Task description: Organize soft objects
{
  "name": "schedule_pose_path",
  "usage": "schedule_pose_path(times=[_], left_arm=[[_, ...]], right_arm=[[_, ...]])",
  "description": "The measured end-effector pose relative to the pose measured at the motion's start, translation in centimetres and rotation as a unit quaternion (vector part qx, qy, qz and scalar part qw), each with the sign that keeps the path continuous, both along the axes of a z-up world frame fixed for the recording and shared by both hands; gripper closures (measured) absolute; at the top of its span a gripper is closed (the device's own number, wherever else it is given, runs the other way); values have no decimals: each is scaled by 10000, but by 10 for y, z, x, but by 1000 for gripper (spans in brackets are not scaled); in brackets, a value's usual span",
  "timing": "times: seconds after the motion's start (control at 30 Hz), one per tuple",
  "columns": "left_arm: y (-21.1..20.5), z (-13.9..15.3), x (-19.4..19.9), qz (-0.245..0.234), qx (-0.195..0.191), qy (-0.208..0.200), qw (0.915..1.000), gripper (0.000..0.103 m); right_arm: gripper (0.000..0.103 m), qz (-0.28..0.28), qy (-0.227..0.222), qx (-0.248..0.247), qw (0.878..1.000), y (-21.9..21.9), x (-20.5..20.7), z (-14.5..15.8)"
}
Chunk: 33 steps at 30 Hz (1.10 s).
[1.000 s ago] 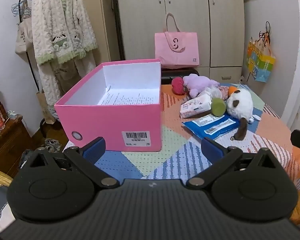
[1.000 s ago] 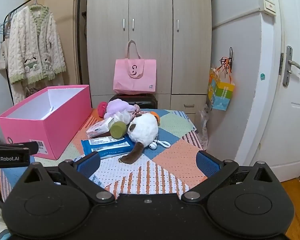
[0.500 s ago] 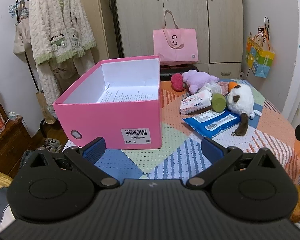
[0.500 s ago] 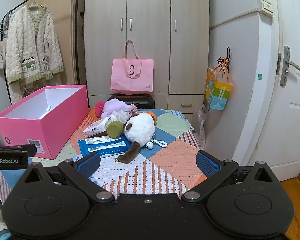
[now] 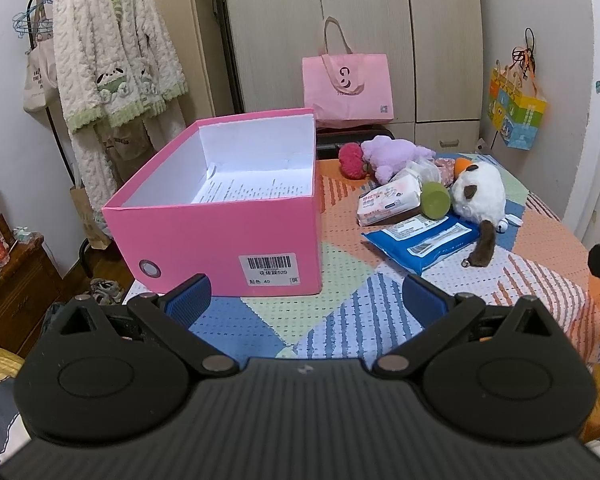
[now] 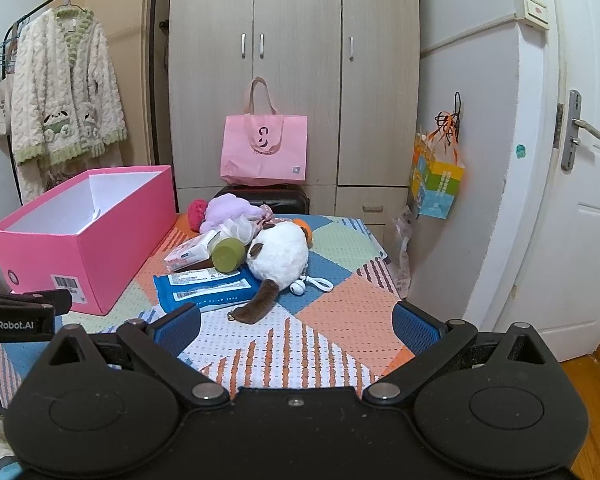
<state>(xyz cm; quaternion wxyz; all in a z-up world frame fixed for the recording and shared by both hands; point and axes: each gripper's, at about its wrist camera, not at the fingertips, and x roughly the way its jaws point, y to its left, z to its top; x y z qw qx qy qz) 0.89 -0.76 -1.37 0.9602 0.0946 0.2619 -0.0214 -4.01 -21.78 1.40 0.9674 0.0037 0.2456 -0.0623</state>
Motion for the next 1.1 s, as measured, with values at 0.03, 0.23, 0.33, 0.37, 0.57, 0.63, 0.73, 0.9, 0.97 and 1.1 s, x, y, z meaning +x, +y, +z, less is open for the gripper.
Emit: schedule_pose_path(times=[0.03,0.23,0.33,0.37,0.57,0.63,0.73,0.9,0.97,1.1], left_arm=[[0,0,0,2,-50,10,10000,0],[0,1,4,-19,-200,205,9996,0],[-3,4,8,-82,-196,228,9995,0],[-4,5,10,-130,-203,226,9995,0],[-7,20,26,-440,-633,187,9968,0],[-6,25,37,-585,-973,207,9933,0],[-8,25,54,-758,-1285,168,9887,0],[-27,20,80,-1107,-1225,-62,9863,0],[-36,17,89,-1347,-1270,-103,9827,1],[-52,14,107,-1789,-1525,27,9720,3]], right_arm=[[0,2,1,0,10000,0,0,0],[0,43,-10,-74,10000,0,3,0],[0,133,-102,-104,9998,-1,5,4],[0,206,-141,-92,9996,-1,6,6],[0,795,-307,-48,9964,-10,20,12],[0,961,-297,-239,9946,-10,29,9],[0,1055,-348,-605,9920,-8,42,-1],[0,1390,-340,-180,9896,-23,68,-16],[0,1497,-324,53,9882,-31,78,-22],[0,1545,-253,279,9873,-47,105,-34]])
